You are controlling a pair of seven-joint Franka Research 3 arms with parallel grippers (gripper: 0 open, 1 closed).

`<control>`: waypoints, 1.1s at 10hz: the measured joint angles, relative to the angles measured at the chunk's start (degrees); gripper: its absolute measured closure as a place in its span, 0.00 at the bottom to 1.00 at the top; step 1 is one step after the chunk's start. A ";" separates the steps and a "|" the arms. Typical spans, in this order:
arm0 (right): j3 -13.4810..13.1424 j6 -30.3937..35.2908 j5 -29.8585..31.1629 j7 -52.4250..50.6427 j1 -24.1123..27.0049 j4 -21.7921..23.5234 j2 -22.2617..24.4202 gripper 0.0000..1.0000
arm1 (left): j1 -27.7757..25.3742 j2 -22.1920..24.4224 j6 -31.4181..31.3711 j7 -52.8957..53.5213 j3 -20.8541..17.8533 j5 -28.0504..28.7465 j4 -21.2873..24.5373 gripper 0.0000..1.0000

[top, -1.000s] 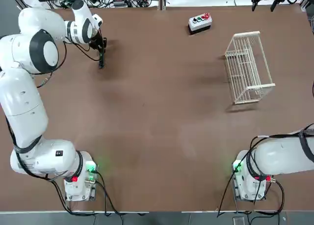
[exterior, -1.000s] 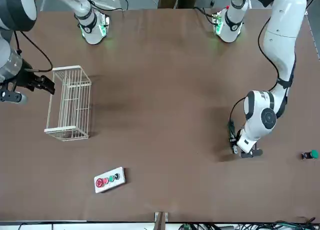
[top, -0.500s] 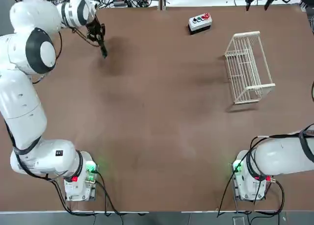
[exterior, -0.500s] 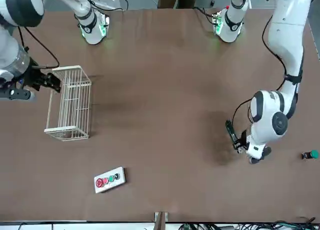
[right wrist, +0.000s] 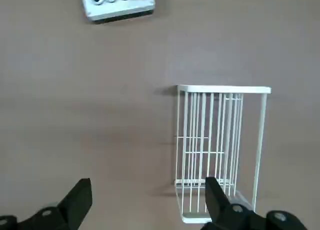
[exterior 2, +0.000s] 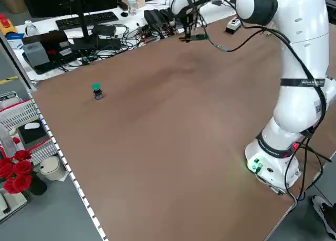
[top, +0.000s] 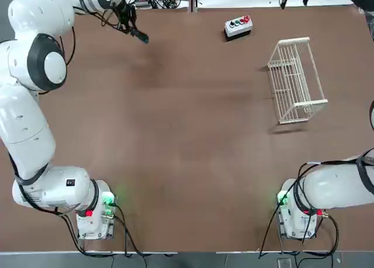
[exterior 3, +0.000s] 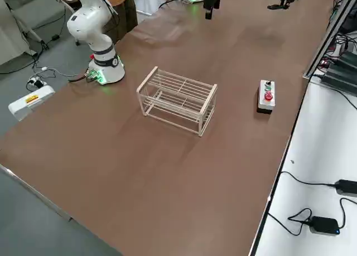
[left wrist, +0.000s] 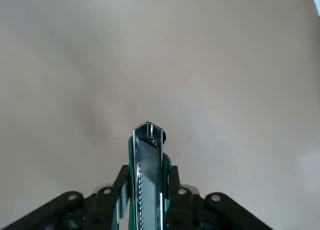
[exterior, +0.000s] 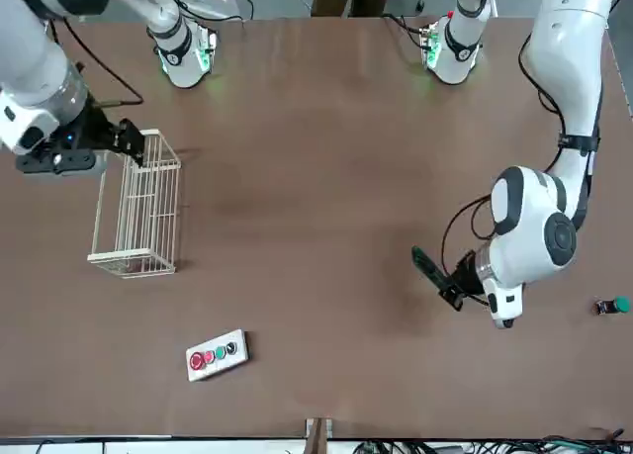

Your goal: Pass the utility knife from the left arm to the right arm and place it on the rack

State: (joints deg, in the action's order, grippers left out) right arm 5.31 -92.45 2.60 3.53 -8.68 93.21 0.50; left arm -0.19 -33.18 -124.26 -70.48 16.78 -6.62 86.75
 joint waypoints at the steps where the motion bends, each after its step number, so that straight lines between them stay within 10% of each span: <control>1: 1.30 -0.20 -0.05 -5.84 -0.02 -0.50 0.03 0.00 | -0.03 0.74 0.03 -7.31 2.55 -0.11 -0.52 0.66; 6: 14.04 -3.71 -0.40 -22.18 -0.27 -4.46 -1.12 0.00 | 0.26 3.97 7.83 -30.48 15.64 -0.16 -2.96 0.66; 11: 24.17 -15.09 0.94 -27.94 -1.67 -9.91 -12.01 0.00 | -0.13 5.22 14.93 -34.93 22.62 -0.39 -4.31 0.66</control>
State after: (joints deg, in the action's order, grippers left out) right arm 29.48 -107.54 3.55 -24.40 -10.35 83.30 -11.51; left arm -0.33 -27.96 -109.33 -105.41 39.40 -7.01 82.43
